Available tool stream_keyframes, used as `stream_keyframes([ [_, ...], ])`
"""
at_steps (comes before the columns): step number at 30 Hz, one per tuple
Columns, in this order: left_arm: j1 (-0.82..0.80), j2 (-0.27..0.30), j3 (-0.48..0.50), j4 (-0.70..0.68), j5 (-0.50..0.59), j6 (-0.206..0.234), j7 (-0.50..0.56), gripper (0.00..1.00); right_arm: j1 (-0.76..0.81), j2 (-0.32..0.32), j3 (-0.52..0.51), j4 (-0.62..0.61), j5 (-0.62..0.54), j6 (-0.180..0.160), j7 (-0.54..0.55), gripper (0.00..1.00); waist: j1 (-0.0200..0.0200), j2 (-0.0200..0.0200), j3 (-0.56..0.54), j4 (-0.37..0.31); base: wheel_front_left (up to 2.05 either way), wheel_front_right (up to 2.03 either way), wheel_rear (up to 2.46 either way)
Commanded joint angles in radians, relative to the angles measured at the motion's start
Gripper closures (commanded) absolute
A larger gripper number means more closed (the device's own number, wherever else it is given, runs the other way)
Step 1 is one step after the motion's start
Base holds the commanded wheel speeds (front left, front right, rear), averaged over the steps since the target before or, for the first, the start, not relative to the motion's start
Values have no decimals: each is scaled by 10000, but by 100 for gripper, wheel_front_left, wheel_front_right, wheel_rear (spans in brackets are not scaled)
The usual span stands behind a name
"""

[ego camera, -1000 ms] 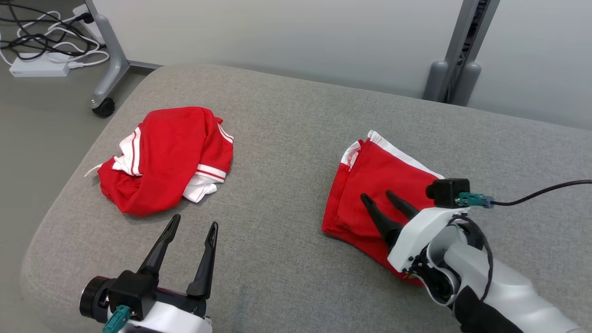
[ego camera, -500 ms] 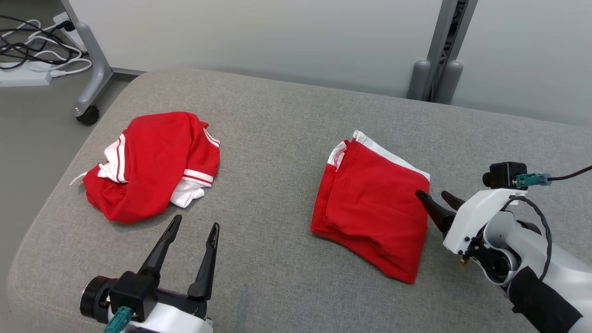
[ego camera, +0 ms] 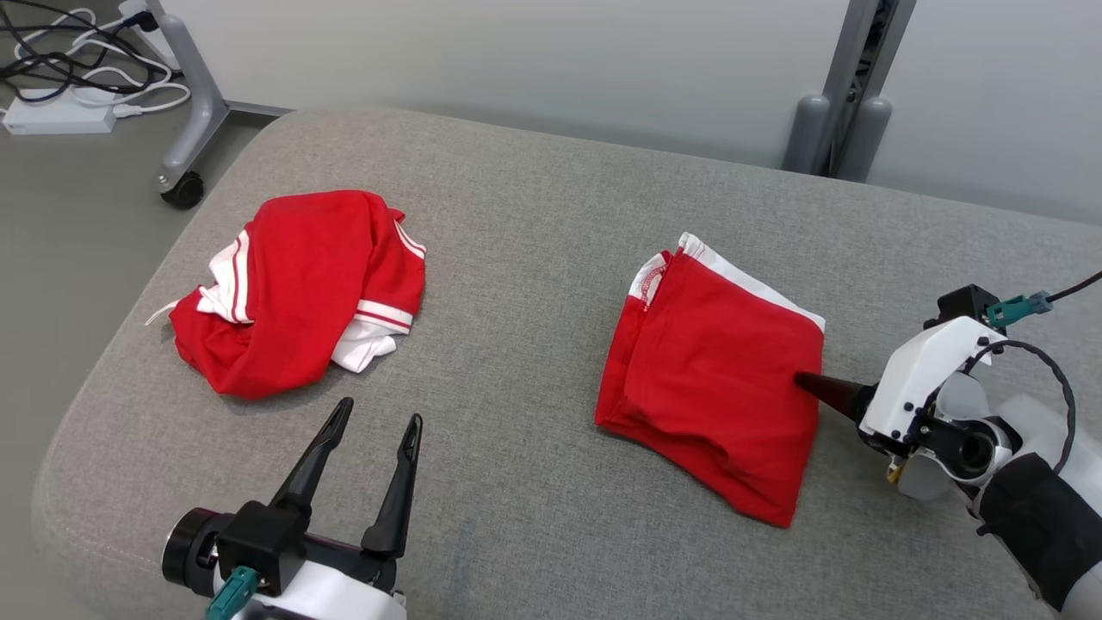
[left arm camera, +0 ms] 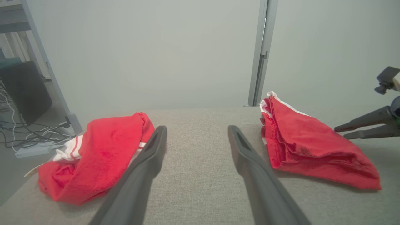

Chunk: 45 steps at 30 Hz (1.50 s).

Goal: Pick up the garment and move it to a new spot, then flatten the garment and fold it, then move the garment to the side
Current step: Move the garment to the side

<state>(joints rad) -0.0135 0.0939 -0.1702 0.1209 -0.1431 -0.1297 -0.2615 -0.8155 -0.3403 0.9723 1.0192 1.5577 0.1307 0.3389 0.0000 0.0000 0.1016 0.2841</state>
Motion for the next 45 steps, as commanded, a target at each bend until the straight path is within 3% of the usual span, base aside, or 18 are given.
stream_keyframes([
  [1, -146, 43, 18, 18, -39, -15, -30, 0, -63, 10, -56, 48, 88, 1, 128, 0, 0, 0, 20, 53, 0, 0, 0],
  [11, -199, 48, 12, -3, -66, -15, -30, 0, 121, 313, -223, 398, 590, 1, 1166, 0, 0, 0, 146, 223, 0, 0, 0],
  [16, -281, 22, -45, 15, -107, -15, -30, 0, 24, 570, -237, 757, 543, -2, 1047, 3, 0, 0, 297, 298, 0, 0, 0],
  [17, -308, 21, -58, 23, -115, -15, -30, 0, -6, 628, -239, 806, 508, -2, 998, 12, 0, 0, 322, 316, 0, 0, 0],
  [18, -326, 17, -66, 35, -126, -15, -30, 0, -41, 685, -236, 761, 472, -2, 913, 58, 0, 0, 342, 332, 0, 0, 0],
  [19, -344, 14, -70, 48, -135, -15, -30, 0, -85, 704, -220, 734, 408, -2, 813, 92, 0, 0, 356, 344, 0, 0, 0],
  [20, -344, 14, -70, 48, -135, -15, -30, 0, -85, 704, -220, 734, 408, -2, 813, 92, 0, 0, 356, 344, 0, 0, 0],
  [21, -360, 11, -71, 57, -143, -15, -30, 0, -129, 684, -188, 721, 346, -2, 752, 100, 0, 0, 362, 351, 0, 0, 0],
  [32, -145, -30, 111, 81, -58, -15, -30, 0, -293, 165, 37, -2, -93, -1, 753, 100, 0, 0, 97, -50, 0, 0, 0],
  [45, -309, 140, 88, -129, 4, -15, -30, 0, -1327, -1094, 685, -422, -1145, 1, 1004, 100, 0, 0, 414, -1038, 0, 0, 0],
])
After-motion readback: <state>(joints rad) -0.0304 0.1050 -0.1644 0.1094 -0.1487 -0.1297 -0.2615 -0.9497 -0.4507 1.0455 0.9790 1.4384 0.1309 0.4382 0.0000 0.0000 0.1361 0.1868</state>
